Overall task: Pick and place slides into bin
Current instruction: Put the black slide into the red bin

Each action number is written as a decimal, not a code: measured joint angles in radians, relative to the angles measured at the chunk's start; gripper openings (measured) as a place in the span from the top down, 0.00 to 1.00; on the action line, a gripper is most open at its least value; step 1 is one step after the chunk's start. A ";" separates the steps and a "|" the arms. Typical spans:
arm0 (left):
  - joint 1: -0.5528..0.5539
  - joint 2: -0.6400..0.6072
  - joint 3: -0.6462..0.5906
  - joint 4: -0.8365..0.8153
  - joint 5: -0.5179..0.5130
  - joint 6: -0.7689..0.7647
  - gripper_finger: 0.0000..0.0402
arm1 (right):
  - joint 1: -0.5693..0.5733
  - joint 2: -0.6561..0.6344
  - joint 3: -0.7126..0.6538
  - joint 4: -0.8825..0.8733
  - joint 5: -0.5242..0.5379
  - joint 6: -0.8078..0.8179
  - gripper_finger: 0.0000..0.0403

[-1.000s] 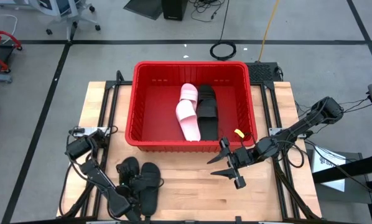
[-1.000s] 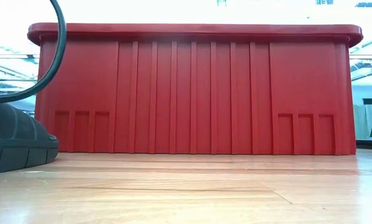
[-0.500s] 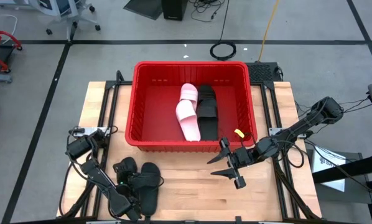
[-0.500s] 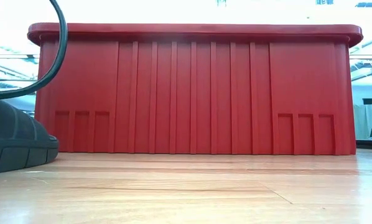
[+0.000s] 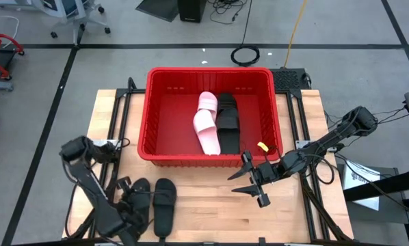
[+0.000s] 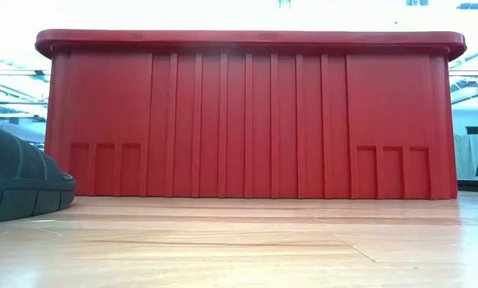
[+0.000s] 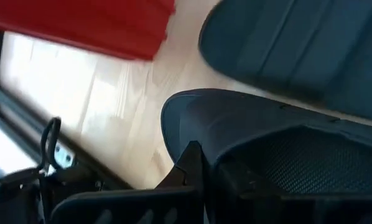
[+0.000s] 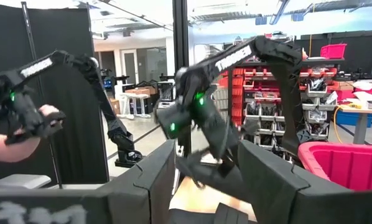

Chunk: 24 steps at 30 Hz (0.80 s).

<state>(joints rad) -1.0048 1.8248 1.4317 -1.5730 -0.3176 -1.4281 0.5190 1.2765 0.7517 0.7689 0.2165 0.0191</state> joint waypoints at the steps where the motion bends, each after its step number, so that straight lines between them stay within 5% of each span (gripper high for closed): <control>1: -0.009 -0.022 0.006 0.001 -0.024 0.001 1.00 | 0.000 0.000 0.000 -0.003 0.000 -0.001 0.59; 8: -0.072 -0.180 0.050 0.058 -0.297 0.063 1.00 | 0.000 0.000 0.000 0.015 -0.002 -0.003 0.59; 24: 0.053 -0.463 0.052 0.357 -0.858 0.702 1.00 | 0.000 -0.028 0.000 0.095 0.029 -0.097 0.59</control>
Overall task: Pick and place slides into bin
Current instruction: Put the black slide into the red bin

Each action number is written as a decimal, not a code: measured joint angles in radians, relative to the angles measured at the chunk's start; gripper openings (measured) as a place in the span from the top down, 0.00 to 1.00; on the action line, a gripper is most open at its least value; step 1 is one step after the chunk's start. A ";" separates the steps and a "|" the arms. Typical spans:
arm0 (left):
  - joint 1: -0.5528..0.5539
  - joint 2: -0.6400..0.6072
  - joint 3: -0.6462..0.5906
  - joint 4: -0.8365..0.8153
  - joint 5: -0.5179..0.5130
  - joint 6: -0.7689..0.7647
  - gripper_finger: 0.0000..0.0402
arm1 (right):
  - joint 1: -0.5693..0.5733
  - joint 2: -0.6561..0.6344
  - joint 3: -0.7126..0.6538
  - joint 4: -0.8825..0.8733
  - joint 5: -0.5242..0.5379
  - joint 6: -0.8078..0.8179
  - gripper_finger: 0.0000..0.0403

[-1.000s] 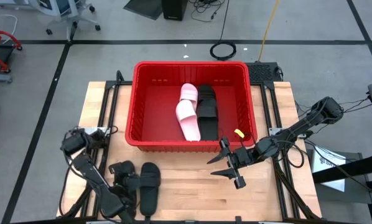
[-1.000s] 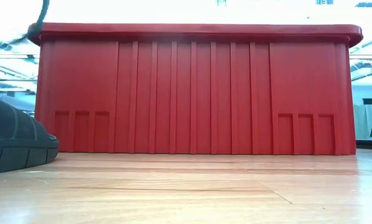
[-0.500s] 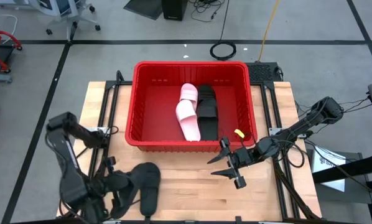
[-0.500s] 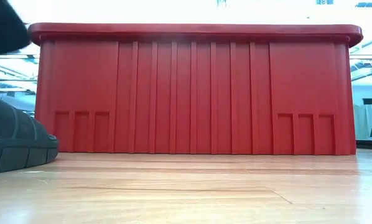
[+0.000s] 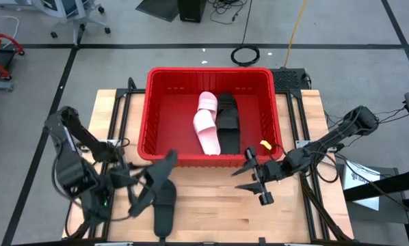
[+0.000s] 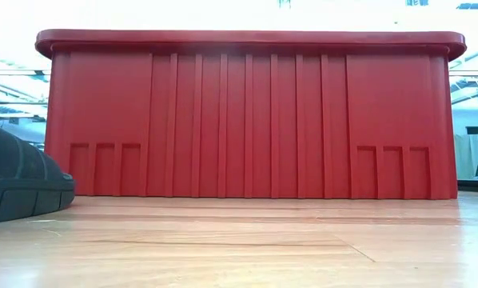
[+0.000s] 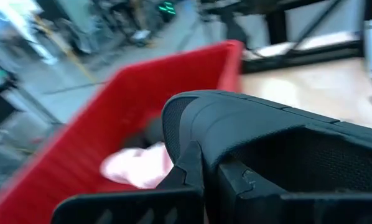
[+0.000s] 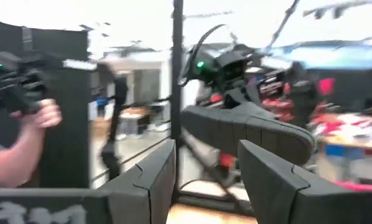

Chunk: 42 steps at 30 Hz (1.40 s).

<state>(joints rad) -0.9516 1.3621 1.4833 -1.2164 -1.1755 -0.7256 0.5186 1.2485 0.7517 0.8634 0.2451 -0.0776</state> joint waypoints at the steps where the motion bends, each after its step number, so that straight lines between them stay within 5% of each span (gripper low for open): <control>1: 0.025 -0.015 0.000 0.000 -0.016 0.032 1.00 | 0.000 -0.010 0.000 0.005 0.039 -0.021 0.59; 7: 0.235 -0.104 0.000 -0.007 -0.027 0.202 1.00 | -0.009 -0.082 0.000 -0.068 0.359 -0.159 0.59; 11: 0.423 -0.149 0.000 -0.001 0.015 0.321 1.00 | -0.052 -0.139 0.000 -0.158 0.466 -0.204 0.59; 23: 1.002 -0.069 -0.091 0.379 0.466 0.918 1.00 | -0.309 -0.268 0.000 -0.473 0.461 -0.143 0.59; 26: 1.096 -0.036 -0.149 0.454 0.489 0.988 1.00 | -0.357 -0.276 0.000 -0.496 0.458 -0.149 0.59; 31: 1.232 0.005 -0.266 0.600 0.494 1.057 1.00 | -0.411 -0.280 0.000 -0.509 0.457 -0.195 0.59; 38: 1.347 0.086 -0.402 0.862 0.722 1.169 1.00 | -0.497 -0.280 0.000 -0.562 0.443 -0.192 0.59; 42: 1.357 0.190 -0.402 0.879 0.666 1.236 1.00 | -0.569 -0.280 0.000 -0.591 0.310 -0.153 0.59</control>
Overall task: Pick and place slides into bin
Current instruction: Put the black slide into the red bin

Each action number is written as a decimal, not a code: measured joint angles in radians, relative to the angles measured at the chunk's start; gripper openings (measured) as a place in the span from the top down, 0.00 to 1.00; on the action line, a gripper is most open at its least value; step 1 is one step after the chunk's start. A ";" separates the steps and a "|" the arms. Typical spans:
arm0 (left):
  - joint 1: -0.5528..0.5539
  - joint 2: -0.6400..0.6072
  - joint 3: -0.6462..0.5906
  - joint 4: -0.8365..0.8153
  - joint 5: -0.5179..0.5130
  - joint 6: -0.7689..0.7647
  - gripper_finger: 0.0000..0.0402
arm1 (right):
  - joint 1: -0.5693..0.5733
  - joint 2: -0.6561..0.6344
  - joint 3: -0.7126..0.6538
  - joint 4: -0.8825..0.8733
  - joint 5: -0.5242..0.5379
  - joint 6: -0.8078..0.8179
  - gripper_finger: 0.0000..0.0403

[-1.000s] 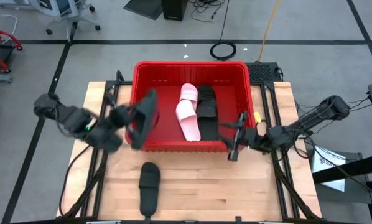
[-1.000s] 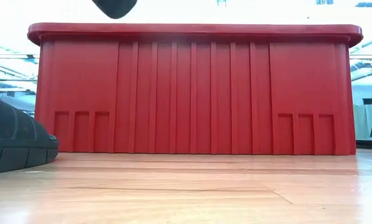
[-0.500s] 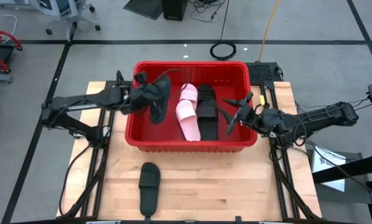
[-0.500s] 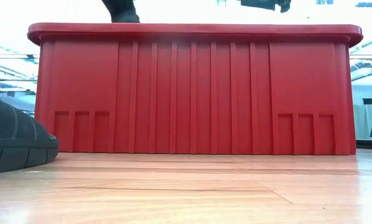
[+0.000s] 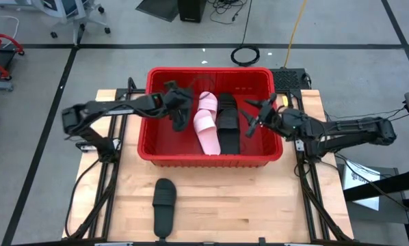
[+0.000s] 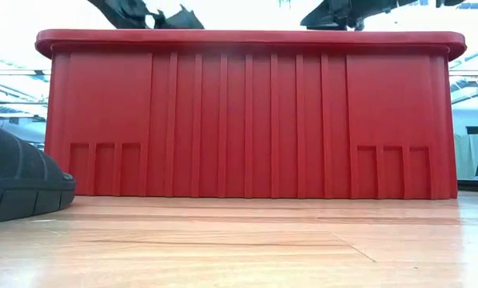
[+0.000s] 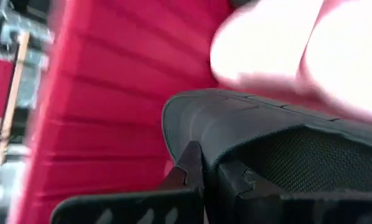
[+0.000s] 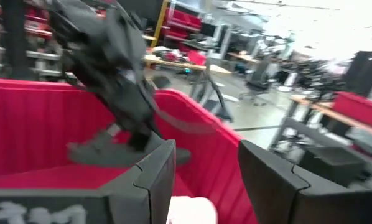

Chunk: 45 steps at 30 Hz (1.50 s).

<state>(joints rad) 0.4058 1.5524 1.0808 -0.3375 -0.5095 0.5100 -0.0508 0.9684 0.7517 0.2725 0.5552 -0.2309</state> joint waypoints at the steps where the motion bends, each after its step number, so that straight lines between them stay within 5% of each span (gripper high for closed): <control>1: 0.006 0.030 0.000 -0.003 -0.016 0.012 1.00 | -0.018 0.000 0.000 -0.008 -0.038 0.013 0.59; 7: 0.017 0.151 0.007 0.029 -0.072 0.041 1.00 | -0.108 0.000 0.000 -0.028 -0.195 0.061 0.59; 45: 0.038 0.267 0.009 0.209 0.005 0.056 1.00 | -0.159 0.042 0.000 -0.038 -0.299 0.108 0.59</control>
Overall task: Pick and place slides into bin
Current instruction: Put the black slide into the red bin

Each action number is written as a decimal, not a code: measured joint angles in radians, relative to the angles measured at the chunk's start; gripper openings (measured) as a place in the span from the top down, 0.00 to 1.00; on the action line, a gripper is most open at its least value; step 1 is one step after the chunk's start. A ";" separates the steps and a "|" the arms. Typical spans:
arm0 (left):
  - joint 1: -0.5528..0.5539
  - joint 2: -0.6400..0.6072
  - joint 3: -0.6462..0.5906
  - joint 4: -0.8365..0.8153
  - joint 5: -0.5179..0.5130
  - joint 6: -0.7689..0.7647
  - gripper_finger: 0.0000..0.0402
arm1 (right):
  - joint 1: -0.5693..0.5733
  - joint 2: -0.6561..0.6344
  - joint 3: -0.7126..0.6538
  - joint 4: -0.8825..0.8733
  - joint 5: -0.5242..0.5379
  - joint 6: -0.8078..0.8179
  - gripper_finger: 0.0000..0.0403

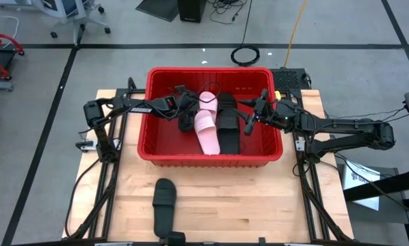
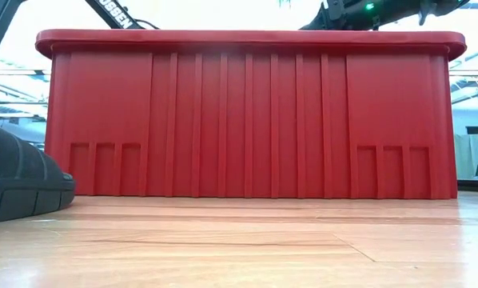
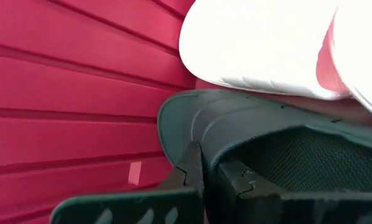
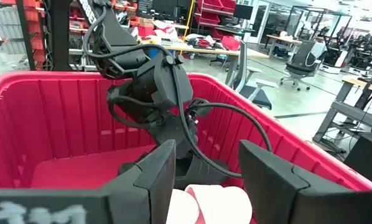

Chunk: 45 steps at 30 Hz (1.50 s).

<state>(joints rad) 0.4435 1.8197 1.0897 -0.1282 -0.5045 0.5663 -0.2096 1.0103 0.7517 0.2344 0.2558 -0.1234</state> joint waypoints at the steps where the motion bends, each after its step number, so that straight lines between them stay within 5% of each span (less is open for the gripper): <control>1: -0.001 0.003 0.000 0.007 0.000 0.000 1.00 | 0.000 0.000 0.000 0.000 0.000 0.000 0.59; 10: -0.002 -0.001 -0.001 -0.023 -0.076 0.055 0.97 | 0.002 0.000 0.000 -0.001 0.000 0.007 0.59; 45: -0.038 -0.001 -0.002 -0.030 -0.047 -0.019 0.91 | 0.002 0.000 0.000 0.000 0.000 0.007 0.59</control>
<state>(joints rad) 0.4059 1.8183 1.0874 -0.1585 -0.5513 0.5473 -0.2077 1.0103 0.7517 0.2340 0.2554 -0.1167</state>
